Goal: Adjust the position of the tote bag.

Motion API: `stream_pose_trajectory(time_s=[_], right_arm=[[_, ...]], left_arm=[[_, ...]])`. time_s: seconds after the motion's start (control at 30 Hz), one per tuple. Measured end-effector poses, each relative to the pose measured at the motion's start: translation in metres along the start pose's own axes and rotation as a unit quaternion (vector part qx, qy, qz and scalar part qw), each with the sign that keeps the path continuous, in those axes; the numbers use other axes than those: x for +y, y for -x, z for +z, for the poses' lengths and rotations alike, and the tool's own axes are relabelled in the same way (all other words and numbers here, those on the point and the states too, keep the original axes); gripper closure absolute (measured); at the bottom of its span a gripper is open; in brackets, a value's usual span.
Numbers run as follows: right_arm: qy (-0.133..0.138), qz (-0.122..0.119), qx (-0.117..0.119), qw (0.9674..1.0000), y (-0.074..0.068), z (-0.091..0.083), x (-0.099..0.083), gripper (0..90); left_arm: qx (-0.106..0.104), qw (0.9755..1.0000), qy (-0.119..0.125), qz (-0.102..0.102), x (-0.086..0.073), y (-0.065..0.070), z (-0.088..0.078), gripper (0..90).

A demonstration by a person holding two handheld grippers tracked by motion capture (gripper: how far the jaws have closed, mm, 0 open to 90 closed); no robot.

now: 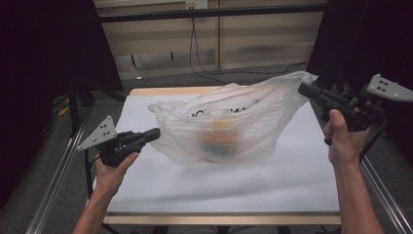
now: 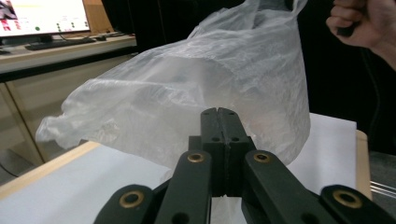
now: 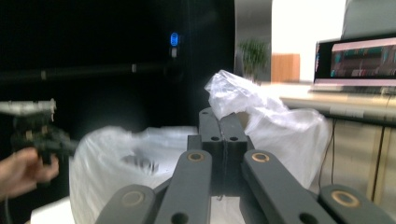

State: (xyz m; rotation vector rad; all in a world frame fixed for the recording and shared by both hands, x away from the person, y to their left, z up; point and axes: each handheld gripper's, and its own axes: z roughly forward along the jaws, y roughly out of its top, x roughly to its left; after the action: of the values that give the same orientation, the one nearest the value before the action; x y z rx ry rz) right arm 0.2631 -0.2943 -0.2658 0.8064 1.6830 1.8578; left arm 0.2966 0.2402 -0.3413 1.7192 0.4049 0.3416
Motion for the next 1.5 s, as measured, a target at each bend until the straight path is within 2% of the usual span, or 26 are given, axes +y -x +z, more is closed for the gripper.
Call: stream_pose_trajectory(time_s=[0.03, 0.1, 0.17, 0.27, 0.3, 0.37, 0.63, 0.67, 0.7, 0.83, 0.87, 0.93, 1.0, 1.03, 1.07, 1.1, 1.17, 1.2, 1.23, 1.27, 1.3, 1.33, 1.37, 1.4, 1.43, 1.5], right_arm=[[0.000, 0.000, 0.000, 1.0000, 0.000, 0.000, 0.000, 90.0], [-0.030, -0.004, -0.002, 0.9996, 0.000, 0.005, -0.011, 90.0], [-0.047, 0.004, -0.001, 0.9989, 0.001, 0.009, -0.023, 90.0], [-0.073, 0.017, 0.003, 0.9972, 0.006, 0.016, -0.042, 90.0], [-0.081, 0.017, 0.003, 0.9966, 0.006, 0.018, -0.046, 90.0], [-0.090, 0.021, 0.002, 0.9957, 0.006, 0.019, -0.054, 90.0], [-0.125, 0.033, -0.008, 0.9916, 0.018, 0.026, -0.074, 90.0], [-0.134, 0.045, -0.012, 0.9899, 0.024, 0.027, -0.081, 90.0], [-0.134, 0.045, -0.012, 0.9899, 0.024, 0.027, -0.081, 90.0], [-0.155, 0.062, -0.030, 0.9854, 0.036, 0.026, -0.098, 90.0], [-0.162, 0.075, -0.037, 0.9832, 0.041, 0.024, -0.105, 90.0], [-0.166, 0.077, -0.039, 0.9824, 0.044, 0.023, -0.108, 90.0], [-0.178, 0.086, -0.047, 0.9792, 0.049, 0.021, -0.118, 90.0], [-0.178, 0.086, -0.047, 0.9792, 0.049, 0.021, -0.118, 90.0], [-0.188, 0.091, -0.050, 0.9767, 0.052, 0.021, -0.124, 90.0], [-0.188, 0.091, -0.050, 0.9767, 0.052, 0.021, -0.124, 90.0], [-0.213, 0.100, -0.046, 0.9708, 0.055, 0.023, -0.137, 90.0], [-0.221, 0.100, -0.049, 0.9690, 0.055, 0.024, -0.141, 90.0], [-0.221, 0.100, -0.049, 0.9690, 0.055, 0.024, -0.141, 90.0], [-0.245, 0.099, -0.049, 0.9632, 0.057, 0.026, -0.152, 90.0], [-0.254, 0.100, -0.050, 0.9606, 0.057, 0.026, -0.156, 90.0], [-0.260, 0.102, -0.047, 0.9590, 0.056, 0.025, -0.159, 90.0], [-0.260, 0.102, -0.047, 0.9590, 0.056, 0.025, -0.159, 90.0], [-0.271, 0.104, -0.047, 0.9559, 0.056, 0.024, -0.163, 90.0], [-0.276, 0.101, -0.046, 0.9547, 0.056, 0.023, -0.165, 90.0], [-0.281, 0.097, -0.045, 0.9538, 0.056, 0.022, -0.167, 90.0]], left_arm=[[0.000, 1.0000, 0.000, 0.000, 0.000, 0.000, 0.000, 90.0], [-0.008, 0.9999, -0.008, -0.004, -0.007, 0.003, 0.004, 90.0], [-0.005, 0.9998, -0.017, 0.000, -0.014, 0.005, 0.008, 90.0], [-0.006, 0.9988, -0.047, 0.010, -0.024, 0.005, 0.015, 90.0], [-0.006, 0.9988, -0.048, 0.006, -0.026, 0.005, 0.016, 90.0], [-0.009, 0.9988, -0.048, 0.001, -0.029, 0.006, 0.018, 90.0], [-0.009, 0.9966, -0.082, -0.008, -0.048, 0.001, 0.031, 90.0], [-0.010, 0.9953, -0.096, -0.009, -0.054, 0.000, 0.035, 90.0], [-0.010, 0.9953, -0.096, -0.009, -0.054, 0.000, 0.035, 90.0], [-0.010, 0.9918, -0.127, -0.009, -0.067, -0.001, 0.040, 90.0], [-0.011, 0.9903, -0.139, -0.009, -0.073, -0.002, 0.043, 90.0], [-0.013, 0.9898, -0.142, -0.010, -0.076, -0.002, 0.045, 90.0], [-0.012, 0.9866, -0.163, -0.002, -0.081, -0.001, 0.048, 90.0], [-0.012, 0.9866, -0.163, -0.002, -0.081, -0.001, 0.048, 90.0], [-0.010, 0.9860, -0.167, -0.001, -0.084, 0.000, 0.050, 90.0], [-0.010, 0.9860, -0.167, -0.001, -0.084, 0.000, 0.050, 90.0], [-0.014, 0.9862, -0.165, -0.010, -0.088, 0.002, 0.051, 90.0], [-0.012, 0.9838, -0.179, 0.000, -0.089, 0.003, 0.052, 90.0], [-0.012, 0.9838, -0.179, 0.000, -0.089, 0.003, 0.052, 90.0], [-0.016, 0.9820, -0.188, 0.002, -0.094, 0.002, 0.053, 90.0], [-0.015, 0.9807, -0.195, 0.000, -0.096, 0.002, 0.053, 90.0], [-0.012, 0.9802, -0.198, 0.002, -0.098, 0.001, 0.053, 90.0], [-0.012, 0.9802, -0.198, 0.002, -0.098, 0.001, 0.053, 90.0], [-0.010, 0.9796, -0.201, 0.000, -0.100, 0.000, 0.052, 90.0], [-0.005, 0.9773, -0.212, -0.001, -0.103, -0.003, 0.051, 90.0], [0.001, 0.9774, -0.211, -0.005, -0.105, -0.003, 0.050, 90.0]])
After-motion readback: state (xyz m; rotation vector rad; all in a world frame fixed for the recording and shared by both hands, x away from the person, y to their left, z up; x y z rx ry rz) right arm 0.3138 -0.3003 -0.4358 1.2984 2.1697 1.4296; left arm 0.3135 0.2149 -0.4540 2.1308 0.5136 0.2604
